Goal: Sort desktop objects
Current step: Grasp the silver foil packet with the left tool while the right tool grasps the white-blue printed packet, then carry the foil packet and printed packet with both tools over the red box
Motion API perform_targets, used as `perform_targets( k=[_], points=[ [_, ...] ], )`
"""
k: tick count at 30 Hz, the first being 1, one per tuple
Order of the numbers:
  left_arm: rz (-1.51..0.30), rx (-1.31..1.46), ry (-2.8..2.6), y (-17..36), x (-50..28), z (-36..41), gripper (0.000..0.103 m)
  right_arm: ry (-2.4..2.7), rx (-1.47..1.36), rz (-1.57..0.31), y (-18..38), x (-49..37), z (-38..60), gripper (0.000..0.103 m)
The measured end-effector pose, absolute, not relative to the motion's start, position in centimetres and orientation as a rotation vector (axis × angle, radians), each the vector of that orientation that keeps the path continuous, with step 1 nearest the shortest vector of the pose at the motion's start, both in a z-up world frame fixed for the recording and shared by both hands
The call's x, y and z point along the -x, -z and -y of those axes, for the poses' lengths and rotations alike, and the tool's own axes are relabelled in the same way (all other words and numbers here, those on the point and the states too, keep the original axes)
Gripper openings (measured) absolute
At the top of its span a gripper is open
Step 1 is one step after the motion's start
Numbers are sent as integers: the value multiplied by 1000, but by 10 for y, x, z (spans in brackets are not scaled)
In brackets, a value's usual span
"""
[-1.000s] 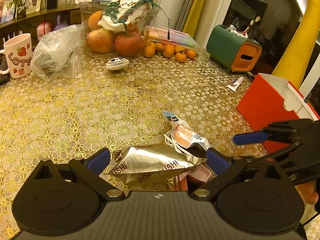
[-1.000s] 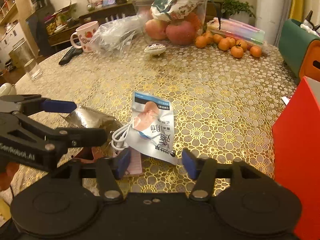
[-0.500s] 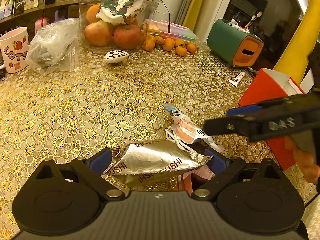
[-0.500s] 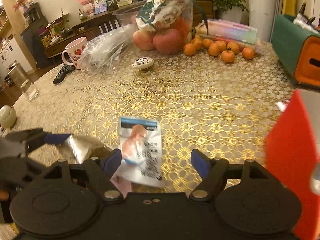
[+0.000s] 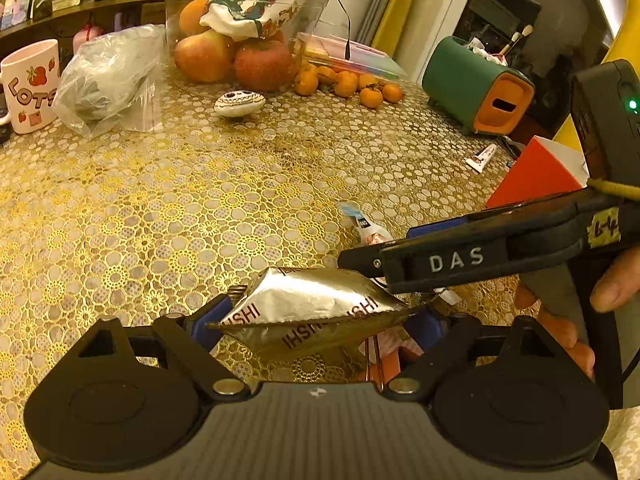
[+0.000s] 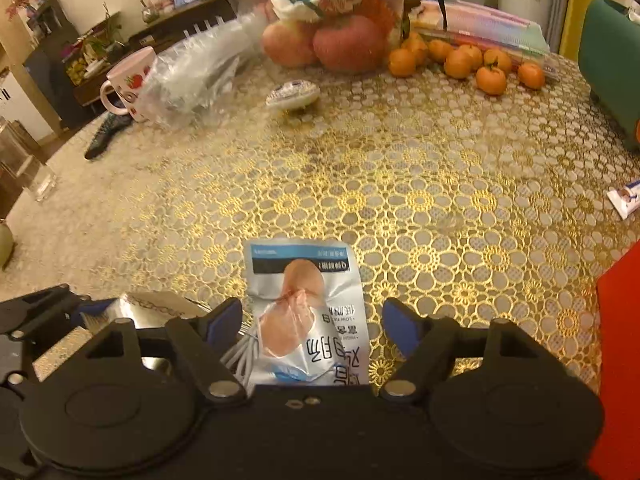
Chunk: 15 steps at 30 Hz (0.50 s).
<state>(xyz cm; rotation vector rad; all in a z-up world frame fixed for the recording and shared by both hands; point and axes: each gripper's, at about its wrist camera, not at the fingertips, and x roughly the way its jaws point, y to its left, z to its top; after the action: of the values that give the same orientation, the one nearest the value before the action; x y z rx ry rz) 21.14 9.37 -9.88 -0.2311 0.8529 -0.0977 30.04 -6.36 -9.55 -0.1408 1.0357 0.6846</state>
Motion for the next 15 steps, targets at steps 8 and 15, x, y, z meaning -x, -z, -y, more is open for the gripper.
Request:
perform_targets(
  k=[8, 15],
  points=[
    [-835, 247, 89, 98, -211, -94, 88, -683, 126, -1009, 89, -295, 66, 40],
    [-818, 263, 85, 90, -207, -94, 86, -648, 81, -999, 83, -293, 93, 39]
  ],
)
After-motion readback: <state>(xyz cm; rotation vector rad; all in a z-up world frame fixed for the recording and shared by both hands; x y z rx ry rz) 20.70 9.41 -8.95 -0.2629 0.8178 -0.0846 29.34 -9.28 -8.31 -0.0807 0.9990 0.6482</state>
